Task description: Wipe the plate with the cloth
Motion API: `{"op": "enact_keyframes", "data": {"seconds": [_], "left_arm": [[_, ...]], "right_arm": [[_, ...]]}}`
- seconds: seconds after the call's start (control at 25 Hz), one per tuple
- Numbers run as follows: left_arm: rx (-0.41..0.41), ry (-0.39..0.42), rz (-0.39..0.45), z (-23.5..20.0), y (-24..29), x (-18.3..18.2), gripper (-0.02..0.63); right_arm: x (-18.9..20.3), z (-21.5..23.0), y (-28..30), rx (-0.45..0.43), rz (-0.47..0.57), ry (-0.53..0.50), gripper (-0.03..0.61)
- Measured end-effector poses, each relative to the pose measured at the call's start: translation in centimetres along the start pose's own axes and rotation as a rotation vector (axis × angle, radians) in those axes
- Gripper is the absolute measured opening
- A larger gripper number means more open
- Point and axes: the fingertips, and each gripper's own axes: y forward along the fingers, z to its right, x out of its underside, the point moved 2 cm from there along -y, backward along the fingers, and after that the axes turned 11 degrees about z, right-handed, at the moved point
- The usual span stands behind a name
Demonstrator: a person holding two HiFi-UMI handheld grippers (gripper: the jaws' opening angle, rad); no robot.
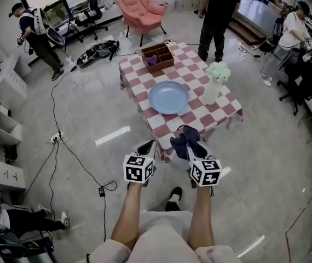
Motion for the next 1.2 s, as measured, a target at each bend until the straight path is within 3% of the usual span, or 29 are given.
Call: {"op": "enact_keyframes", "data": {"seconds": [0.44, 1.0, 1.2], "left_arm": [[-0.105, -0.012, -0.042, 1.3, 4.2, 2.2, 0.011], [-0.198, -0.087, 0.025, -3.8, 6.9, 0.4, 0.011], [-0.175, -0.098, 0.015, -5.1, 10.0, -0.5, 0.011]], "right_arm": [[0.8, 6.5, 2.7, -0.076, -0.033, 0.080, 0.091], [-0.5, 5.5, 9.2, -0.172, -0.063, -0.025, 0.092], [-1.9, 6.4, 11.7, -0.153, -0.053, -0.011, 0.092]]}}
